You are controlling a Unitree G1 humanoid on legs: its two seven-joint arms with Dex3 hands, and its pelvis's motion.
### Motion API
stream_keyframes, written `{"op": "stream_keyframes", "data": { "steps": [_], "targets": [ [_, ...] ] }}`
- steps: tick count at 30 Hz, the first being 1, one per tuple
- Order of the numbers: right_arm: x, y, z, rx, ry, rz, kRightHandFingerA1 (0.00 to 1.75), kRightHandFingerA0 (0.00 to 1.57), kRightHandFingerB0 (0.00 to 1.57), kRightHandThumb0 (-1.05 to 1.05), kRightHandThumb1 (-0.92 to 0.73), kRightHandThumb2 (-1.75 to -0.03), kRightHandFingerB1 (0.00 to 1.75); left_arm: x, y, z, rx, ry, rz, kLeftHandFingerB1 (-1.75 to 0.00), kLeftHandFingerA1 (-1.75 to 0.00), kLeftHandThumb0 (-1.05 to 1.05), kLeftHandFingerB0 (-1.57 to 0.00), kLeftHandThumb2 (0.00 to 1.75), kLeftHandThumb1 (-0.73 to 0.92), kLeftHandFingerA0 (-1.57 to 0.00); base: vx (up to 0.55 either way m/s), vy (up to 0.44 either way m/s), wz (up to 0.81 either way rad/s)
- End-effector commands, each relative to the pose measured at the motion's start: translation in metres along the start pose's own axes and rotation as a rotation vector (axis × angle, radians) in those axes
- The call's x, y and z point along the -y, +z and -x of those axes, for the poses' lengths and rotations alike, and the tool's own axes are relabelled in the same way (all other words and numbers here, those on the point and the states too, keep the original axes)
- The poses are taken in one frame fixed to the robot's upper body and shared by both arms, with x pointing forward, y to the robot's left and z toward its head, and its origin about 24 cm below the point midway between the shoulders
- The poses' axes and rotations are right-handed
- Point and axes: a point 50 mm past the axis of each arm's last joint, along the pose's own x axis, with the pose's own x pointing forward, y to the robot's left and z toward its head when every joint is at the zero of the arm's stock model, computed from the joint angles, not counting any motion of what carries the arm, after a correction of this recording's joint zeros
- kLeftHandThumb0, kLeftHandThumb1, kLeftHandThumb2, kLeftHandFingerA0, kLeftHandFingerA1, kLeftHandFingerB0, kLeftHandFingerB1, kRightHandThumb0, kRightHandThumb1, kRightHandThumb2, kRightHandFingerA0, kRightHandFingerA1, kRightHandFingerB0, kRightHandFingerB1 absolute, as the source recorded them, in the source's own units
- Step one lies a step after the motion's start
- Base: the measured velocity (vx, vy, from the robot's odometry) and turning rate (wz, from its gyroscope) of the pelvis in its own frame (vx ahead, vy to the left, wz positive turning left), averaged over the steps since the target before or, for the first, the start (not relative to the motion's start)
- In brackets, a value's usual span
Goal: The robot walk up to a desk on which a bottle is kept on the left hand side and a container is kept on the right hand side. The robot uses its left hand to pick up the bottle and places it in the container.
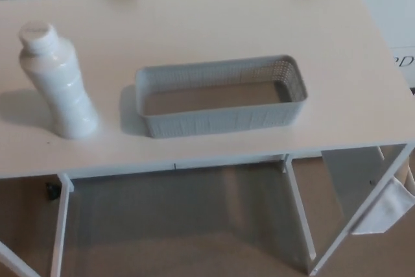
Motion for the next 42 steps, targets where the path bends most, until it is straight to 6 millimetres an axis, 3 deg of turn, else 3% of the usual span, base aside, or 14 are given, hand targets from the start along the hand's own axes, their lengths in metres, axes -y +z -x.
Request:
{"op": "stream_keyframes", "data": {
  "steps": [1, 4, 5, 7, 12, 13, 31, 32, 34, 35, 36, 37, 38, 42],
  "targets": [
    [0.0, 0.005, -0.002, 0.015, 0.004, 0.023, 0.57, 0.94, 0.68, -0.35, -0.24, -0.54, 0.48, -0.004, 0.004, 0.002, 0.019, -0.012, 0.001, -0.59, -0.67, -0.35, -0.49, 0.91, 0.52, -0.66, -0.05, 0.224, -0.07],
    [0.0, 0.005, -0.002, 0.019, -0.001, 0.045, 0.53, 0.97, 0.72, -0.31, -0.22, -0.48, 0.45, -0.003, 0.005, 0.003, 0.021, -0.013, -0.003, -0.59, -0.67, -0.35, -0.5, 0.91, 0.51, -0.67, -0.03, 0.106, 0.0],
    [-0.001, 0.005, -0.002, 0.016, -0.004, 0.053, 0.54, 0.95, 0.72, -0.36, -0.22, -0.51, 0.47, -0.003, 0.006, 0.003, 0.026, -0.019, 0.0, -0.44, -0.49, -0.36, -0.57, 0.59, 0.65, -0.7, 0.0, 0.0, 0.0],
    [-0.001, 0.005, -0.002, 0.011, -0.004, 0.066, 0.55, 0.96, 0.73, -0.37, -0.22, -0.53, 0.47, -0.002, 0.006, 0.004, 0.033, -0.031, 0.007, -0.44, -0.49, -0.37, -0.57, 0.58, 0.63, -0.71, 0.07, 0.017, 0.13],
    [-0.001, 0.005, -0.003, 0.002, -0.001, 0.071, 0.55, 0.96, 0.7, -0.38, -0.23, -0.53, 0.46, -0.003, 0.006, 0.004, 0.026, -0.034, 0.008, -0.44, -0.49, -0.37, -0.58, 0.59, 0.63, -0.72, 0.08, -0.027, 0.09],
    [-0.002, 0.005, -0.003, 0.003, -0.005, 0.071, 0.54, 0.98, 0.73, -0.34, -0.19, -0.49, 0.46, -0.002, 0.007, 0.004, 0.025, -0.021, 0.011, -0.6, -0.66, -0.36, -0.53, 0.9, 0.52, -0.66, 0.0, 0.0, 0.0],
    [-0.007, 0.01, -0.009, 0.002, -0.008, 0.104, 0.54, 1.0, 0.76, -0.35, -0.2, -0.5, 0.47, 0.001, 0.016, 0.002, 0.068, -0.049, 0.004, -0.59, -0.67, -0.36, -0.48, 0.91, 0.51, -0.65, -0.01, -0.015, 0.01],
    [-0.007, 0.01, -0.009, 0.003, -0.007, 0.105, 0.54, 0.99, 0.77, -0.36, -0.2, -0.5, 0.47, 0.002, 0.017, 0.003, 0.089, -0.033, 0.0, -0.46, -0.51, -0.36, -0.6, 0.58, 0.62, -0.63, 0.0, 0.0, 0.0],
    [-0.008, 0.01, -0.008, 0.005, -0.003, 0.108, 0.54, 0.99, 0.77, -0.36, -0.2, -0.5, 0.47, 0.003, 0.018, 0.003, 0.12, -0.011, -0.005, -0.46, -0.51, -0.36, -0.6, 0.58, 0.62, -0.63, 0.0, 0.0, 0.0],
    [-0.008, 0.01, -0.008, 0.012, 0.004, 0.111, 0.55, 0.99, 0.76, -0.37, -0.21, -0.52, 0.48, 0.004, 0.022, 0.004, 0.212, 0.103, 0.071, -0.34, -0.8, -0.36, -0.18, 0.55, 0.51, -0.37, 0.0, 0.0, 0.0],
    [-0.009, 0.01, -0.008, 0.014, 0.008, 0.112, 0.54, 0.99, 0.76, -0.37, -0.21, -0.51, 0.48, 0.004, 0.024, 0.006, 0.274, 0.186, 0.118, -0.31, -0.51, -0.42, -0.1, 0.56, 0.51, -0.16, 0.0, 0.0, 0.0],
    [-0.009, 0.01, -0.008, 0.013, 0.008, 0.111, 0.54, 0.99, 0.76, -0.37, -0.21, -0.51, 0.48, 0.004, 0.026, 0.008, 0.307, 0.227, 0.132, -0.31, -0.51, -0.42, -0.1, 0.56, 0.51, -0.16, 0.0, 0.0, 0.0],
    [-0.009, 0.011, -0.009, 0.014, 0.009, 0.112, 0.55, 0.99, 0.74, -0.35, -0.22, -0.52, 0.48, -0.003, 0.036, 0.013, 0.394, 0.306, 0.227, -0.24, -0.21, -0.46, 0.0, 0.76, 0.37, 0.0, 0.0, 0.0, 0.0],
    [-0.009, 0.011, -0.01, 0.001, -0.001, 0.097, 0.54, 1.0, 0.76, -0.32, -0.21, -0.5, 0.48, -0.024, 0.056, 0.028, 0.533, 0.474, 0.23, -0.08, -0.03, -0.73, 0.0, 0.78, 0.48, 0.0, 0.0, 0.0, 0.0]
  ]
}}
